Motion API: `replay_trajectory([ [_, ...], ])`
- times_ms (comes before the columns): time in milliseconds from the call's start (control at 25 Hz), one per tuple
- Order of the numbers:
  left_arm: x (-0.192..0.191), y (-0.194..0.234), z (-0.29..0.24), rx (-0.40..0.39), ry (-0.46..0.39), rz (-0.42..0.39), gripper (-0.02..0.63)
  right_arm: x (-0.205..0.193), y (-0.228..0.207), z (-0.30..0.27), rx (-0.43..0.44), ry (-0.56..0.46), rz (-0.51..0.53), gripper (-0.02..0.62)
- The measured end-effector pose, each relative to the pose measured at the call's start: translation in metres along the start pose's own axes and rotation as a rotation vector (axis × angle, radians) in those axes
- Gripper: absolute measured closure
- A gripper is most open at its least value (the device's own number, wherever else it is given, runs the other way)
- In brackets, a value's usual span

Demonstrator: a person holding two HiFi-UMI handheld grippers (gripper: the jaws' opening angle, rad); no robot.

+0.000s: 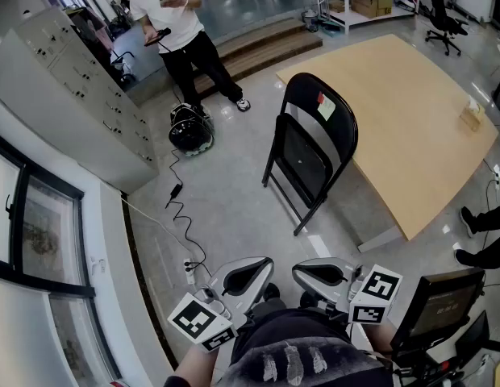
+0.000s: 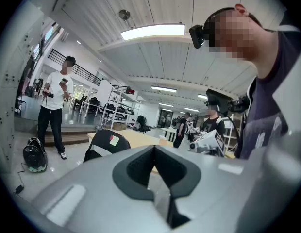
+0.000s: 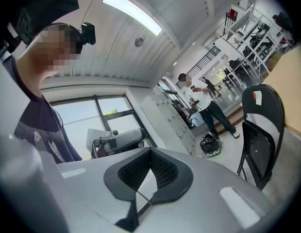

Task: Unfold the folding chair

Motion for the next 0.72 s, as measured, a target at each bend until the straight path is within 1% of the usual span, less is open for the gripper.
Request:
replay_trajectory([
  [200,0.007,0.033,-0.017,-0.024,-0.006,-0.002,0.603,0.008,-0.015,-0.016,-0.027,0.017,0.0,0.595],
  [360,0.017,0.063,-0.031,-0.069,-0.03,-0.023,0.603,0.021,-0.033,-0.033,-0.083,0.024,0.001,0.595],
  [480,0.024,0.094,-0.033,-0.105,-0.042,-0.019,0.603,0.036,-0.043,-0.059,-0.13,0.031,0.011,0.595],
  [720,0.035,0.166,-0.024,-0.153,-0.045,0.005,0.603,0.063,-0.054,-0.127,-0.154,0.063,0.019,0.595],
])
Point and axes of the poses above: the fingertips, and each gripper's own axes: z backward along the fingers, y to its left, x out of its top, the point moved 7 cm from there along z, backward along the fingers, and after that the axes turned 8 degrees about y, right-handed, at the moved point
